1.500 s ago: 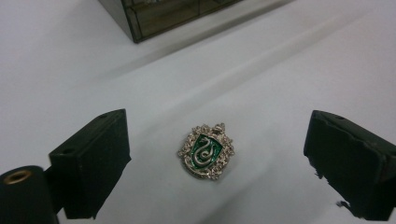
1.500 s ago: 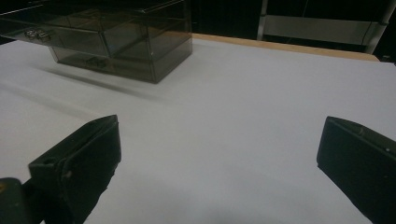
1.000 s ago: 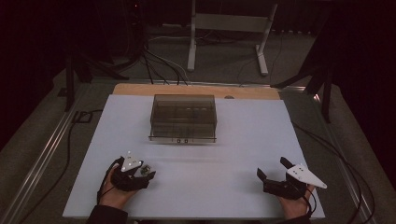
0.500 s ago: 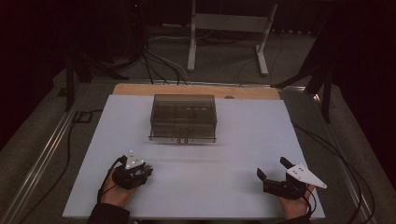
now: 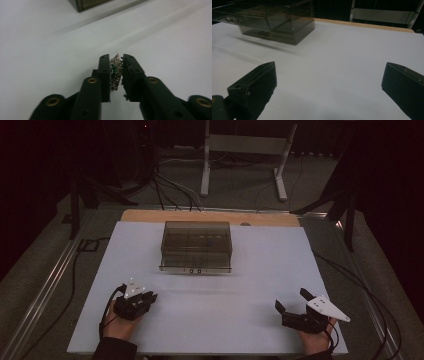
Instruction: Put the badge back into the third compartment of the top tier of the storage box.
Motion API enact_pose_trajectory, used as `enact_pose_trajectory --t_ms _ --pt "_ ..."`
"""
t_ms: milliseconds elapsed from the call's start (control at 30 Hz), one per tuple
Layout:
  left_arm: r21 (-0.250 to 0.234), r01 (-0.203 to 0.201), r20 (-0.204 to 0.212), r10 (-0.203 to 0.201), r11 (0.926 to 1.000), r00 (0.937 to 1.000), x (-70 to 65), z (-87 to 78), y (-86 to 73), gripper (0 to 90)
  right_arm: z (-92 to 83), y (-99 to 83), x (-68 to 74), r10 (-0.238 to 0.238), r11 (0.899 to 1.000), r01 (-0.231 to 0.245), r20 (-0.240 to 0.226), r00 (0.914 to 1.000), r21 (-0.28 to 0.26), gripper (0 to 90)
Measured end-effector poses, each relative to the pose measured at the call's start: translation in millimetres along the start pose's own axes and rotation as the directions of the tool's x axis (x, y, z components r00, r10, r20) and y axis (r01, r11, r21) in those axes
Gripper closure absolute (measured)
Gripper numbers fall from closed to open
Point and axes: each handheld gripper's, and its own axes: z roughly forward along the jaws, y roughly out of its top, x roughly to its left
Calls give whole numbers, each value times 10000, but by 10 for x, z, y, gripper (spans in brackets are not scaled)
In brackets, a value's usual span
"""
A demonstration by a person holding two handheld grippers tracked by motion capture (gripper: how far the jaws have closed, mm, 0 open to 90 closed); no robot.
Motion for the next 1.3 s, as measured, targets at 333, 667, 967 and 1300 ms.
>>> enact_pose_trajectory --t_ms 333,667,967,1300 --pt "97 307 62 -308 9995 9995 71 2 -42 865 5 0 4 -17 10000 17 -16 10000 19 0" --pt "196 -44 -249 49 9998 9997 19 -14 -11 893 4 0 3 -22 10000 22 -9 10000 10 1" --pt "91 -201 -320 204 9998 9993 -23 -39 35 895 0 0 1 -2 10000 2 12 10000 5 1" --pt "-134 -222 -324 218 9997 9992 -43 -90 77 895 -1 0 1 3 10000 -3 11 10000 7 1"
